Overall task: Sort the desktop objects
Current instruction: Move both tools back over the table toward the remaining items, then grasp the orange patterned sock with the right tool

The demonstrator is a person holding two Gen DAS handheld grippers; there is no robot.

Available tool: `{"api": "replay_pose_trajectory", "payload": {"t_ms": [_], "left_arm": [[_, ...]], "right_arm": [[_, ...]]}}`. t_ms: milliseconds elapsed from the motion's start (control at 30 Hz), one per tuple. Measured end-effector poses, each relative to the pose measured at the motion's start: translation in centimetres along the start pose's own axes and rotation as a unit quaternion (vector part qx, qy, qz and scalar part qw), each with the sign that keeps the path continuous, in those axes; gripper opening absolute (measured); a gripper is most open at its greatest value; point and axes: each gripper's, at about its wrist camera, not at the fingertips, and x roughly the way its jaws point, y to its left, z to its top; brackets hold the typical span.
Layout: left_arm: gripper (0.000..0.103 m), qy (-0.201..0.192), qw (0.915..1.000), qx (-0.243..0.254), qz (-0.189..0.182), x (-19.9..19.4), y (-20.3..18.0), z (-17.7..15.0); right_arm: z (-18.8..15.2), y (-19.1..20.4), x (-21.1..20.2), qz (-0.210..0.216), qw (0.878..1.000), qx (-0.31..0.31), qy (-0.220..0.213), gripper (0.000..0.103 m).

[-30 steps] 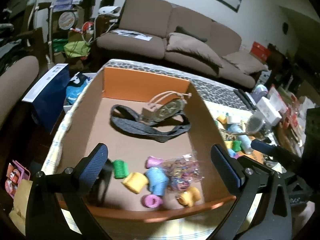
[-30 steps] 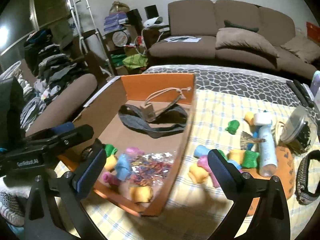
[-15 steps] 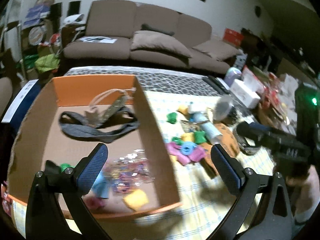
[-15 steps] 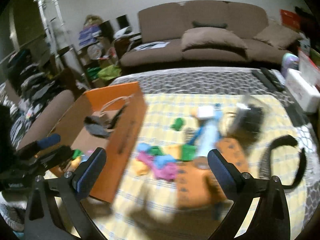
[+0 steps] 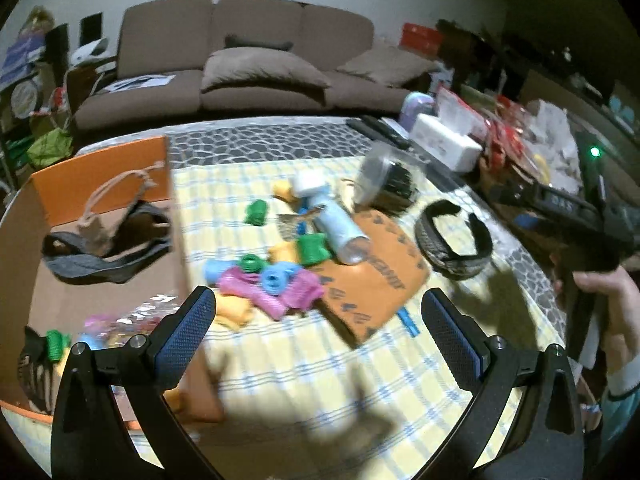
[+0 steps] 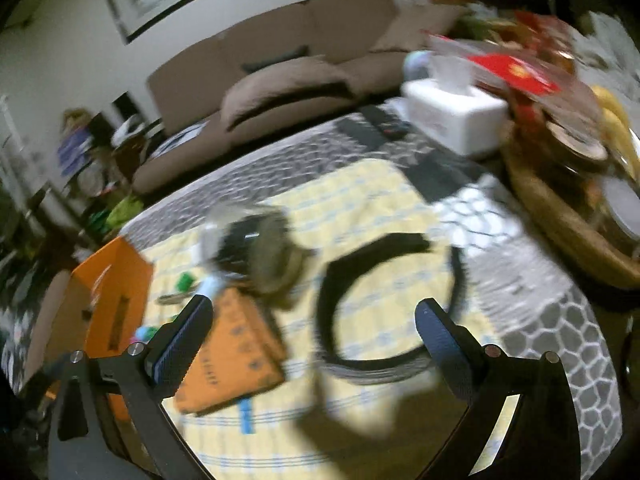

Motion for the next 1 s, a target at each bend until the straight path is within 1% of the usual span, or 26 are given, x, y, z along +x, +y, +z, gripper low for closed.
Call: {"api": "replay_pose_trajectory", "payload": {"t_ms": [100, 233, 367, 467, 633, 667, 700, 733, 833, 900, 933, 1000], "left_arm": [[0.103, 0.009, 0.9999, 0.010, -0.009, 1.0, -1.5, -0.3], [0.103, 0.023, 0.9993, 0.027, -0.013, 2.1, -3.0, -0.9], [0.103, 0.033, 0.9987, 0.036, -0.014, 2.7, -3.8, -1.4], [0.103, 0.035, 0.9987, 0.035, -0.014, 2.7, -3.7, -1.5], [0.103, 0.038, 0.9989, 0.021, -0.016, 2.8, -3.0, -1.4], [0.103, 0.040, 0.9989, 0.016, -0.017, 2.8, -2.8, -1.5], [0.103, 0.041, 0.9989, 0.012, -0.018, 2.9, -2.7, -1.5], [0.103, 0.043, 0.9988, 0.005, -0.022, 3.0, -2.4, -1.5], [0.103, 0.051, 0.9977, -0.019, -0.040, 3.4, -1.9, -1.6], [0.103, 0.057, 0.9965, -0.032, -0.051, 3.9, -1.7, -1.7], [0.103, 0.062, 0.9958, -0.037, -0.056, 4.1, -1.7, -1.7], [0.103, 0.072, 0.9951, -0.041, -0.054, 4.8, -1.7, -2.0]], "right_arm": [[0.0, -2.5, 0.4, -0.025, 0.999, 0.029, 0.007, 0.102], [-0.4, -4.3, 1.5, -0.053, 0.997, 0.048, 0.022, 0.102], [-1.1, -5.2, 2.7, -0.063, 0.996, 0.051, 0.047, 0.100], [-1.4, -5.3, 3.5, -0.066, 0.994, 0.051, 0.064, 0.094], [-2.3, -5.5, 4.8, -0.074, 0.991, 0.056, 0.095, 0.076], [-2.5, -5.5, 5.0, -0.075, 0.991, 0.056, 0.100, 0.074], [-2.7, -5.6, 5.2, -0.076, 0.990, 0.058, 0.106, 0.069], [-2.8, -5.7, 5.3, -0.078, 0.989, 0.059, 0.109, 0.068], [-2.7, -5.3, 4.8, -0.090, 0.988, 0.056, 0.108, 0.068], [-2.3, -4.5, 4.0, -0.091, 0.991, 0.044, 0.093, 0.071], [-2.1, -3.8, 3.5, -0.084, 0.993, 0.034, 0.082, 0.071], [-1.6, -2.2, 2.6, -0.059, 0.996, 0.015, 0.061, 0.072]]}}
